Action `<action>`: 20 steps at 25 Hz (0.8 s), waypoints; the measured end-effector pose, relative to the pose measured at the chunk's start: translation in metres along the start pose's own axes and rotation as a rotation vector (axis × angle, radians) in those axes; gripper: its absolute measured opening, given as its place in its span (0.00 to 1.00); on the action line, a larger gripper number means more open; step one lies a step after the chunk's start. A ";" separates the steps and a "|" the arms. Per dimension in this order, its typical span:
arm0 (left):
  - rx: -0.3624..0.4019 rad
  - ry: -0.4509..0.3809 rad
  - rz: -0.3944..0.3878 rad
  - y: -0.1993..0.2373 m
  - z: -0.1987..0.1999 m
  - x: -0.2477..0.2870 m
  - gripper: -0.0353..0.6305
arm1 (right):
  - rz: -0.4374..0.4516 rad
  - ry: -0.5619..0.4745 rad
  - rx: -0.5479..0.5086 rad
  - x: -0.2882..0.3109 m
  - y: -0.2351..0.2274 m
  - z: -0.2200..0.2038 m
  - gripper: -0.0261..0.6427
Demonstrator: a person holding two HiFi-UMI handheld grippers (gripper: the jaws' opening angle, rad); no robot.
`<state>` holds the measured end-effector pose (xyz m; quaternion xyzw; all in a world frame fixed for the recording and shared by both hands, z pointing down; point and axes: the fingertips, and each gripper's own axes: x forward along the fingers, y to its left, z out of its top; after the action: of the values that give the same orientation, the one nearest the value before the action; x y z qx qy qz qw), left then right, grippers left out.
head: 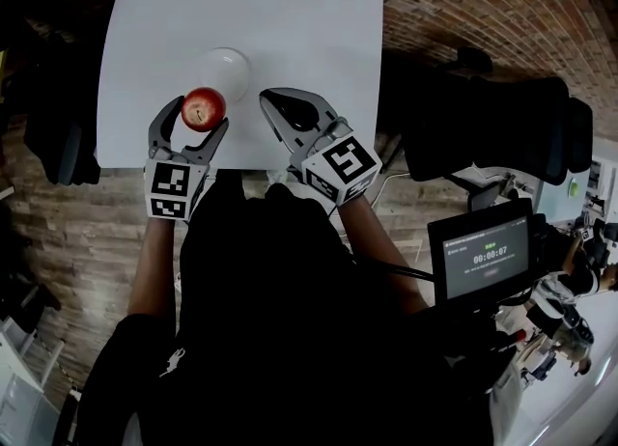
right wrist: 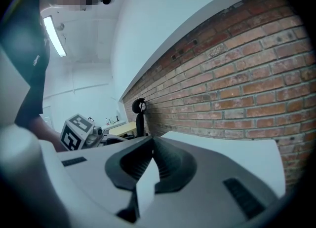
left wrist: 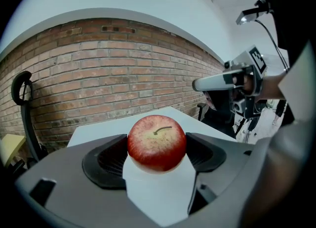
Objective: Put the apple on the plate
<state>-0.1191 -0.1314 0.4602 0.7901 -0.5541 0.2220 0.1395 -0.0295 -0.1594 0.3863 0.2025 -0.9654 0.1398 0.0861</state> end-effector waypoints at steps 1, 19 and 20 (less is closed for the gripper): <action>0.001 0.004 -0.009 0.002 -0.002 0.002 0.62 | -0.006 0.006 0.000 0.003 0.000 -0.001 0.04; 0.016 0.063 -0.096 0.040 -0.031 0.050 0.62 | -0.081 0.078 0.028 0.040 -0.016 -0.017 0.05; 0.016 0.066 -0.101 0.042 -0.034 0.053 0.62 | -0.085 0.084 0.031 0.042 -0.016 -0.020 0.05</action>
<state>-0.1498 -0.1733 0.5148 0.8103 -0.5068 0.2452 0.1623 -0.0582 -0.1830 0.4179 0.2384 -0.9492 0.1593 0.1294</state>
